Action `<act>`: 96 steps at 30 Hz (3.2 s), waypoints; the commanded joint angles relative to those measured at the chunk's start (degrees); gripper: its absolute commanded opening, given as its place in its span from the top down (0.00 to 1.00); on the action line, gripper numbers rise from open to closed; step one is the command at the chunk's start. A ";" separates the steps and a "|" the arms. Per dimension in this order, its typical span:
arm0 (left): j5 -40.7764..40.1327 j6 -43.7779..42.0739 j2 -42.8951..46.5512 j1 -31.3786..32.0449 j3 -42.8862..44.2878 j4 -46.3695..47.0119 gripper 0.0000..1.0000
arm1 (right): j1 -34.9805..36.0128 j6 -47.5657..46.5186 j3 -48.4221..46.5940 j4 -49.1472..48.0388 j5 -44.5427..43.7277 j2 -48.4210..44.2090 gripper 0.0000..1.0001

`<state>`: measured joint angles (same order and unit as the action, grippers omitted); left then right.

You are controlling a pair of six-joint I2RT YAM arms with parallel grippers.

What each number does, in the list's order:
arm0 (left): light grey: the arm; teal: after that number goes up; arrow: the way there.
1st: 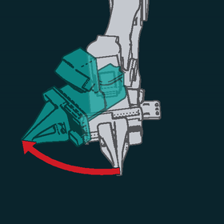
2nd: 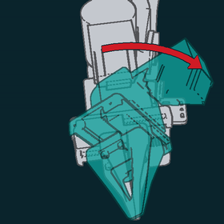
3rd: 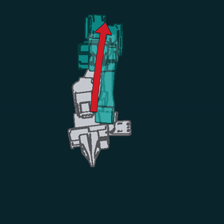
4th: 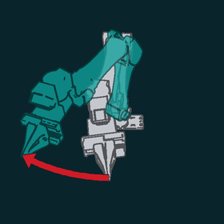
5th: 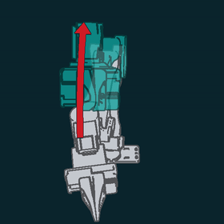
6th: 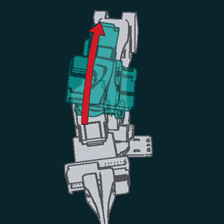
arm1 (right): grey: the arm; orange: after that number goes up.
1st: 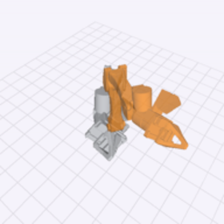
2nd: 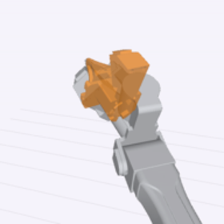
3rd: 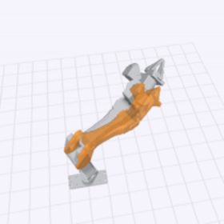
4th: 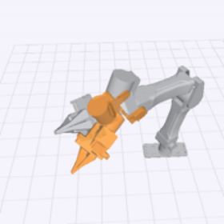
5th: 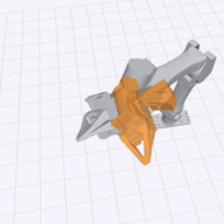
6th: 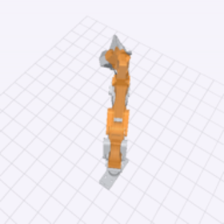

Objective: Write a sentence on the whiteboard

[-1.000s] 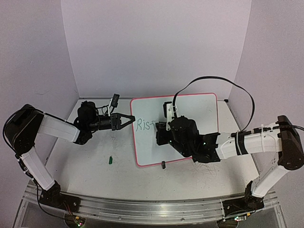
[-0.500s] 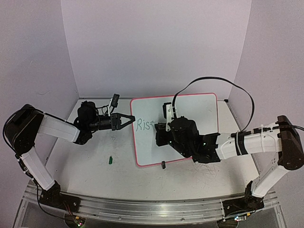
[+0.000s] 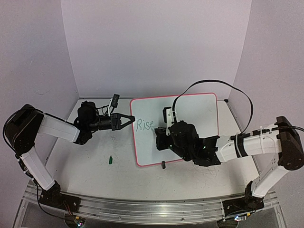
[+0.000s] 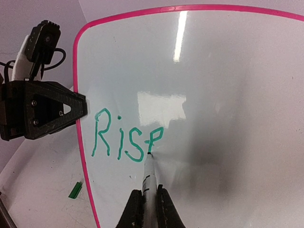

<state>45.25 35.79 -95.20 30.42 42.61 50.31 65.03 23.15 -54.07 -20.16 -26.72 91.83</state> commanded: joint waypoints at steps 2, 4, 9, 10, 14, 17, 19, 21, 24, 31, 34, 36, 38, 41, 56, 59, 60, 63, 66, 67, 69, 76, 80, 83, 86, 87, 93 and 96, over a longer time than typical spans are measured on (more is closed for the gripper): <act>1.86 1.10 3.29 -0.18 0.64 2.20 1.00 | -0.24 1.02 1.42 1.61 -1.87 -0.39 1.00; 1.94 1.14 3.34 -0.18 0.58 2.20 1.00 | -0.28 0.92 1.42 1.99 -2.95 -0.67 1.00; 1.87 1.08 3.46 -0.18 0.51 2.11 1.00 | -0.26 0.61 1.15 3.08 -5.34 -1.68 1.00; 1.88 1.10 3.42 -0.18 0.53 2.09 1.00 | -0.26 0.43 0.99 3.17 -5.71 -1.77 1.00; 1.82 1.08 3.31 -0.18 0.53 2.01 1.00 | -0.27 -0.88 0.16 3.00 -5.74 -3.00 1.00; 1.75 1.09 3.35 -0.16 0.43 2.02 1.00 | -0.23 -2.50 2.68 -1.10 -1.83 -7.57 1.00; 1.70 1.01 3.41 -0.18 0.30 1.97 1.00 | -0.49 -1.95 4.54 -2.34 -1.24 -9.20 1.00; 1.68 0.95 3.31 -0.17 0.43 1.91 1.00 | -0.74 -2.42 4.66 -2.20 -1.53 -8.23 1.00; 2.04 1.01 3.00 -0.18 0.72 1.97 1.00 | -0.76 -2.95 3.78 -1.83 -0.44 -6.93 1.00; 1.61 1.06 3.68 -0.18 0.32 1.83 1.00 | -0.71 -4.70 2.11 -3.04 0.61 -4.06 1.00; 1.70 1.10 3.71 -0.18 0.33 1.71 1.00 | -0.78 -4.74 1.74 -3.13 0.12 -3.73 1.00; 1.70 1.11 3.66 -0.17 0.39 1.66 1.00 | -0.76 -4.70 1.60 -3.21 -0.53 -3.57 1.00; 1.70 1.08 3.66 -0.18 0.50 1.72 1.00 | -0.77 -4.70 1.42 -3.27 -0.75 -3.41 1.00; 1.87 1.12 3.50 -0.18 0.69 1.63 1.00 | -0.73 -4.84 1.10 -3.31 -0.77 -3.26 1.00; 1.97 0.90 3.30 -0.16 0.89 1.53 1.00 | -0.73 -3.29 0.63 -0.60 -3.31 -1.85 1.00; 1.96 0.94 3.36 -0.18 0.85 1.52 1.00 | -0.76 -2.82 0.52 0.30 -4.14 -1.43 1.00; 1.97 0.95 3.41 -0.18 0.84 1.54 1.00 | -0.74 -2.77 0.45 0.50 -4.30 -1.34 1.00; 1.86 0.94 3.51 -0.17 0.79 1.47 1.00 | -0.68 -2.44 0.10 1.45 -4.91 -0.92 1.00; 1.73 0.85 3.45 -0.18 0.63 1.45 1.00 | -0.63 -1.87 -0.03 2.58 -4.75 -0.69 1.00; 1.68 0.81 3.42 -0.17 0.58 1.46 1.00 | -0.45 -1.70 -0.06 3.05 -4.40 -0.77 1.00; 1.58 0.71 3.35 -0.15 0.61 1.39 1.00 | 1.03 -1.93 -0.57 4.48 -4.20 -1.54 1.00; 0.56 0.08 3.22 -0.17 0.16 0.97 1.00 | 7.09 0.40 -1.51 5.01 1.17 -16.72 1.00; -1.02 -0.35 3.81 -0.17 -0.69 -0.02 0.96 | 0.08 0.78 -0.49 8.64 2.80 -22.42 1.00; -3.36 -1.20 4.74 -0.18 -1.25 -1.72 0.82 | -6.87 1.15 1.66 10.02 7.57 -25.17 1.00; -4.98 -2.13 5.26 -0.18 -0.88 -4.19 0.68 | -7.74 -3.24 0.51 10.17 5.89 -25.04 1.00; -5.44 -2.35 5.33 -0.18 -0.69 -4.88 0.64 | -7.76 -4.61 -0.32 10.56 5.67 -24.69 1.00; -10.24 -2.52 7.63 -0.15 -1.47 -7.01 0.45 | -7.75 -11.45 -2.61 11.44 5.60 -23.51 1.00; -10.90 -1.49 8.36 -0.18 -1.89 -7.41 0.30 | -7.81 -12.58 -2.59 11.92 5.21 -23.38 1.00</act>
<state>37.20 34.26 -89.79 30.33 41.32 43.60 57.10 14.82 -54.22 -8.44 -21.34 68.60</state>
